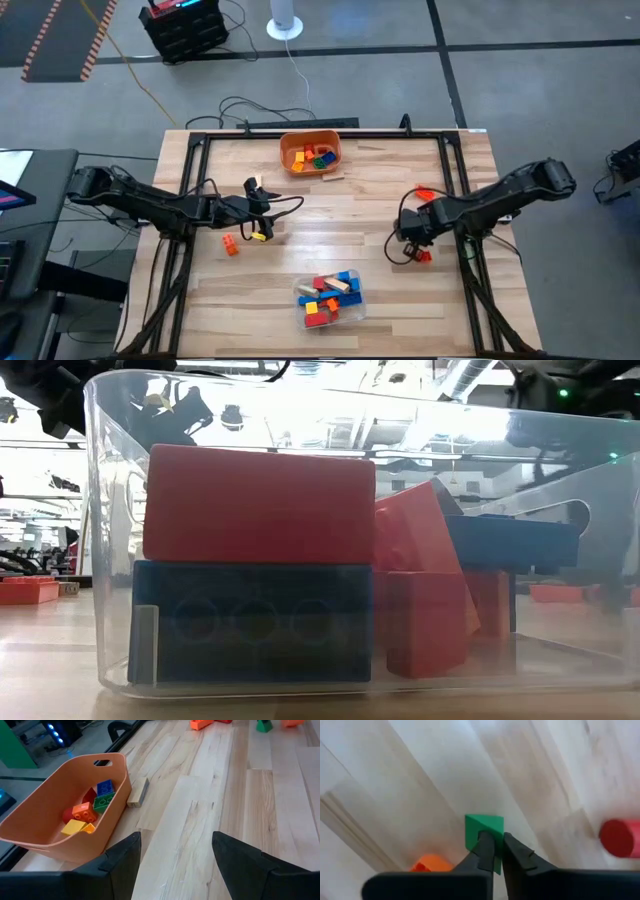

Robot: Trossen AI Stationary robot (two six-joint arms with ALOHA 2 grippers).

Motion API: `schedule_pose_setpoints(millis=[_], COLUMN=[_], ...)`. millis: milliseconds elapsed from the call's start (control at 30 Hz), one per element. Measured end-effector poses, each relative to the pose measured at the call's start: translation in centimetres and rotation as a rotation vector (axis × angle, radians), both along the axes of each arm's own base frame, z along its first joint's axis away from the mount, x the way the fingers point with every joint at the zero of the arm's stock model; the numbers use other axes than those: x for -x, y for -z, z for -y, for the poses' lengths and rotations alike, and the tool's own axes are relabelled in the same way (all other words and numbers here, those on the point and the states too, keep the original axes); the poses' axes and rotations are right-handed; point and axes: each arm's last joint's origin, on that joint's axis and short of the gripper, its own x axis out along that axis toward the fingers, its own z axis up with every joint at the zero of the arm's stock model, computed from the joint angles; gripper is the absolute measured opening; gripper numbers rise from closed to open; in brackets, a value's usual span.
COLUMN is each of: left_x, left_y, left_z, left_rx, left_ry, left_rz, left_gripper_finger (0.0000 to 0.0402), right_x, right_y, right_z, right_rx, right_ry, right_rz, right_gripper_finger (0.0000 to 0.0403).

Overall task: Sort blocks by size
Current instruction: Put the small green game piece into the orange bin

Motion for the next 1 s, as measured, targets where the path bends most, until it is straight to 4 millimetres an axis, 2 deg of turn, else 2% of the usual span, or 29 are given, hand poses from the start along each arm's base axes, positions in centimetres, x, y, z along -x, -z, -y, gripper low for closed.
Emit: schedule_pose_setpoints(millis=[267,500,700,1000], left_x=[0.0,0.0,-0.1,-0.2], left_y=[0.0,0.0,-0.2,-0.4], left_z=[0.0,0.0,0.0,0.0], left_rx=[-0.011,-0.012,-0.022,-0.04], left_ry=[-0.007,-0.009,-0.005,0.001], left_rz=[-0.003,0.0,0.019,0.029], left_gripper_finger=[0.0238,0.0238,0.0238,0.0238], right_x=[-2.5,-5.8,-8.8,-11.0], right_y=[-2.9,-7.4,-11.3,-15.2], right_z=[1.1,2.6,6.2,12.2], right_rx=[0.052,0.163,0.344,0.704], right_ry=[-0.072,-0.147,-0.136,-0.126], right_rz=[0.117,0.358,0.682,1.082], right_gripper_finger=[0.0031,0.0015,0.0014,0.0017])
